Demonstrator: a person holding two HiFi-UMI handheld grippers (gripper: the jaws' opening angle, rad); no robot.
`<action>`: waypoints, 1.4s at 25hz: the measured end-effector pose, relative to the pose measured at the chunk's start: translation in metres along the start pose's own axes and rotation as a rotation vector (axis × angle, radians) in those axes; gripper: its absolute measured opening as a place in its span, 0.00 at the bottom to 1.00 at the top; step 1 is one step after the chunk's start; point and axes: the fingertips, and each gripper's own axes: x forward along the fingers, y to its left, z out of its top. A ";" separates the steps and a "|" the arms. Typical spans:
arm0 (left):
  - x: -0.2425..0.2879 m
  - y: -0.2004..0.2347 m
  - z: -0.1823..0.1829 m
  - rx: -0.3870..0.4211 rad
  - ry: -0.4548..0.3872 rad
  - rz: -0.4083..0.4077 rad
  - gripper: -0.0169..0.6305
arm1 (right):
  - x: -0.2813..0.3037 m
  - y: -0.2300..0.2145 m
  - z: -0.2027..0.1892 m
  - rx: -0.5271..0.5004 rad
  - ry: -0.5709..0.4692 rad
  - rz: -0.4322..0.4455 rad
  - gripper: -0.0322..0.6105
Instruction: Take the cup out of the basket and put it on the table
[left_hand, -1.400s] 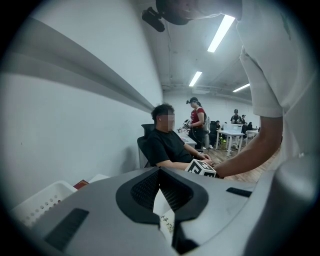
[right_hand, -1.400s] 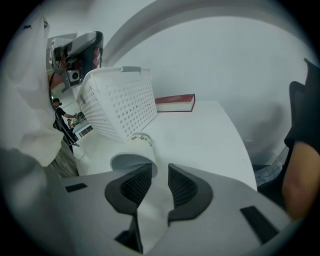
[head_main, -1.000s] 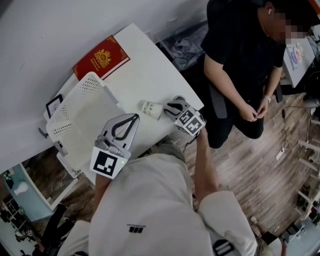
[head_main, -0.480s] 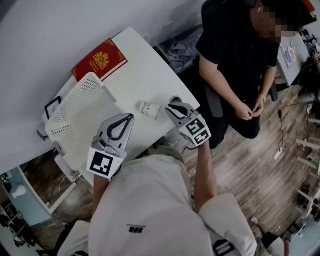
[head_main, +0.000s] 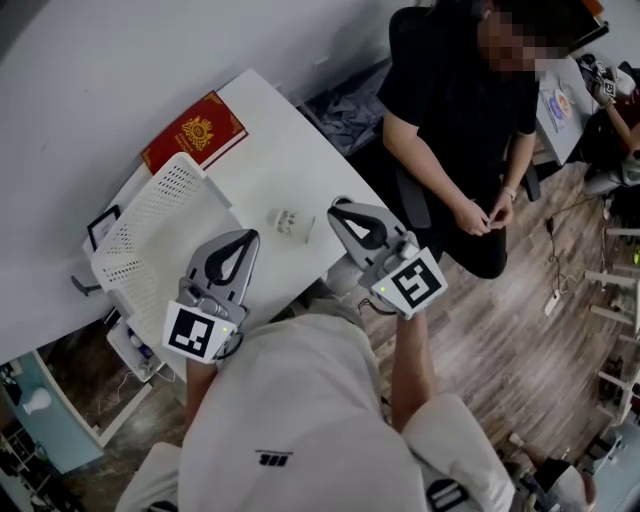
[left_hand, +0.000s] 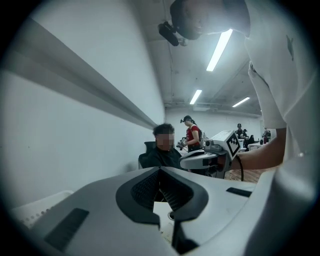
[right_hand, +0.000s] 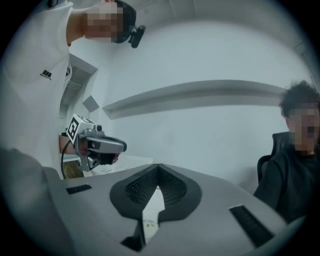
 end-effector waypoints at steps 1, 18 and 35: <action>-0.002 -0.001 0.004 -0.005 -0.018 -0.006 0.04 | -0.001 0.005 0.015 0.005 -0.036 -0.008 0.07; -0.019 -0.017 0.029 0.013 -0.112 -0.058 0.04 | -0.019 0.045 0.048 0.036 -0.095 -0.053 0.07; -0.017 -0.017 0.030 0.017 -0.107 -0.039 0.04 | -0.015 0.045 0.043 0.003 -0.072 -0.028 0.07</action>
